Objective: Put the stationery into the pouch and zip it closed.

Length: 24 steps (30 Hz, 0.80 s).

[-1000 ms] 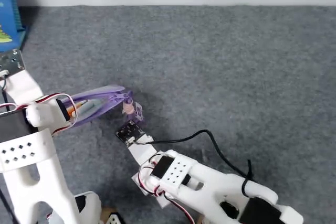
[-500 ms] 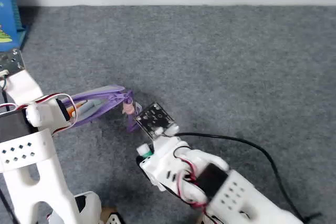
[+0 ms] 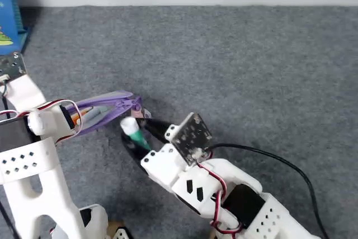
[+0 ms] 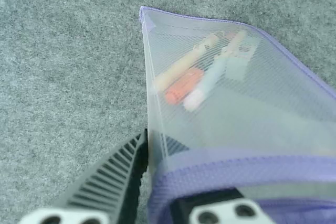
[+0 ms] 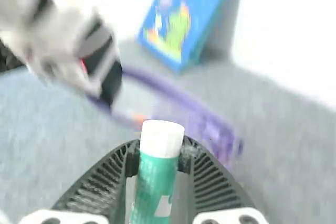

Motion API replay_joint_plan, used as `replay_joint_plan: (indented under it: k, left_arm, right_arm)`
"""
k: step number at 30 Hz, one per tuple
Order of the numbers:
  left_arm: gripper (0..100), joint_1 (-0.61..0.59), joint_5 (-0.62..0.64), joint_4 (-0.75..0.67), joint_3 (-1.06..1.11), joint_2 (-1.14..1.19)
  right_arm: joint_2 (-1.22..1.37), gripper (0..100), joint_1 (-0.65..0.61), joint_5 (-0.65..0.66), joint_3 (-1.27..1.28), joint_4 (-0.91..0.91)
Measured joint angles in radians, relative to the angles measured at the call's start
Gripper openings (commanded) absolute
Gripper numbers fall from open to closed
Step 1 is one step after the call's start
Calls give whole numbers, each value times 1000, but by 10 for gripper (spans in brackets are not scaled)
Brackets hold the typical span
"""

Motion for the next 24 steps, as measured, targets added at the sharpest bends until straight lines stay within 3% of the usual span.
replay_joint_plan:
  k: [6, 14, 24]
  left_arm:
    - [13, 0, 0, 0, 0, 0]
    - [13, 0, 0, 0, 0, 0]
    - [13, 0, 0, 0, 0, 0]
  right_arm:
    - [0, 8, 0, 68, 8, -281]
    - [9, 8, 0, 192, 209, -766]
    - [361, 8, 0, 258, 210, -1162]
